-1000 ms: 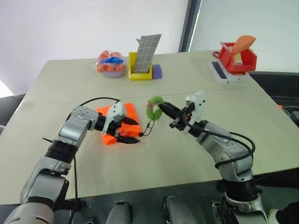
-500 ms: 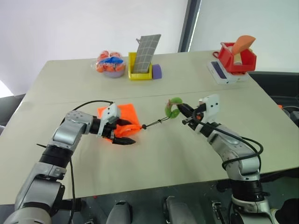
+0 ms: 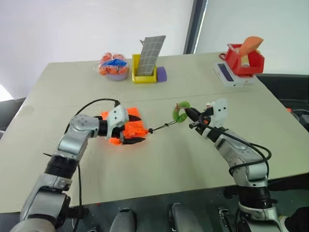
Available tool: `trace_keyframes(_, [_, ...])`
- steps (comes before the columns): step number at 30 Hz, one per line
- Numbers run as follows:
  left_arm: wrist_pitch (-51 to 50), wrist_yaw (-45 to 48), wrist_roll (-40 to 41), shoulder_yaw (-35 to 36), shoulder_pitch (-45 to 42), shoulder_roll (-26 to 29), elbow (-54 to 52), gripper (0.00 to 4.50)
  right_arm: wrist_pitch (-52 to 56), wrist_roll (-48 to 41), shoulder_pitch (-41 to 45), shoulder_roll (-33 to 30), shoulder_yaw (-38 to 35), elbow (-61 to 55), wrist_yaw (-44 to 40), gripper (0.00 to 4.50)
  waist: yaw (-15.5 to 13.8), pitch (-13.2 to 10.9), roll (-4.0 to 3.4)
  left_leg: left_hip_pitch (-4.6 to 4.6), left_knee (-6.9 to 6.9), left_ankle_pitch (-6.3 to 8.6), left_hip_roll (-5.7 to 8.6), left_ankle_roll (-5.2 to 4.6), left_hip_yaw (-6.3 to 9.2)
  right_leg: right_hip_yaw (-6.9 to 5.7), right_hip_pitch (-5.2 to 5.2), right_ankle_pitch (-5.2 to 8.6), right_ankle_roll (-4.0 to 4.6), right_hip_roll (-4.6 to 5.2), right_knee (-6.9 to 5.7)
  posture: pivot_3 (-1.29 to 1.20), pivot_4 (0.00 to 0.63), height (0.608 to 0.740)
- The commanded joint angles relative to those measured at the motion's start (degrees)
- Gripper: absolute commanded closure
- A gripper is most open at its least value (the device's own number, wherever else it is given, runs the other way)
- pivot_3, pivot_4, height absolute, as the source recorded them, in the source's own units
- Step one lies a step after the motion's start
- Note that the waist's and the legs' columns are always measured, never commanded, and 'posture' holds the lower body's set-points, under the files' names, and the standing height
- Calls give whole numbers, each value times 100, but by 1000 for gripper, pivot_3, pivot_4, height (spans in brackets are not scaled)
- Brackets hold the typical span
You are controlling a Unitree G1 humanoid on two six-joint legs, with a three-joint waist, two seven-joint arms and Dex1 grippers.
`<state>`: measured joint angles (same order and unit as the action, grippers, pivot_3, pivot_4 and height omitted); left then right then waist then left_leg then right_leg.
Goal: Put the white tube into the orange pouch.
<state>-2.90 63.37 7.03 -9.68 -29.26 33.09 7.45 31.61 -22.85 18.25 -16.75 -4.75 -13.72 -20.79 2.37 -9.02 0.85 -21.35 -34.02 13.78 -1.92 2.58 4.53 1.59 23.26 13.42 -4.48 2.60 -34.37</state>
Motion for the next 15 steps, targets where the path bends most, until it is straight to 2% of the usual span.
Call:
trace_keyframes(1, [918, -772, -702, -36, 374, 9, -665, 52, -72, -90, 69, 39, -62, -246, 1, 4500, -14, 0, 0, 0, 0, 0, 0, 0, 0, 0, -1, 0, 0, 0, -1, 0, 150, 740])
trace_keyframes(4, [1430, -1665, -1572, -214, 774, -157, -1207, 52, -49, -115, 122, 36, -57, -226, -26, 4500, -42, 0, 0, 0, -4, 0, 1, 0, 0, 0, -3, 0, 0, 2, -2, 0, 150, 740])
trace_keyframes(9, [1882, -3146, -3038, -420, 1062, -401, -1237, 52, -11, -172, 206, 7, -41, -184, -101, 4500, -146, 2, -3, 5, -12, 0, 2, 0, -1, 0, -10, 3, -5, 2, -2, 0, 150, 740])
trace_keyframes(12, [1770, -3572, -3397, -518, 1167, -614, -1230, 52, 18, -193, 233, -18, -25, -183, -152, 4500, -155, 4, -6, 5, -12, 0, 2, 0, -1, 0, -10, 5, -9, 2, -3, 0, 150, 740])
trace_keyframes(15, [1659, -3813, -3430, -548, 1294, -827, -1169, 52, 27, -207, 259, -30, -22, -210, -204, 4500, -158, 4, -6, 4, -12, 0, 2, 0, -1, 0, -10, 2, -5, 2, -2, 0, 150, 740])
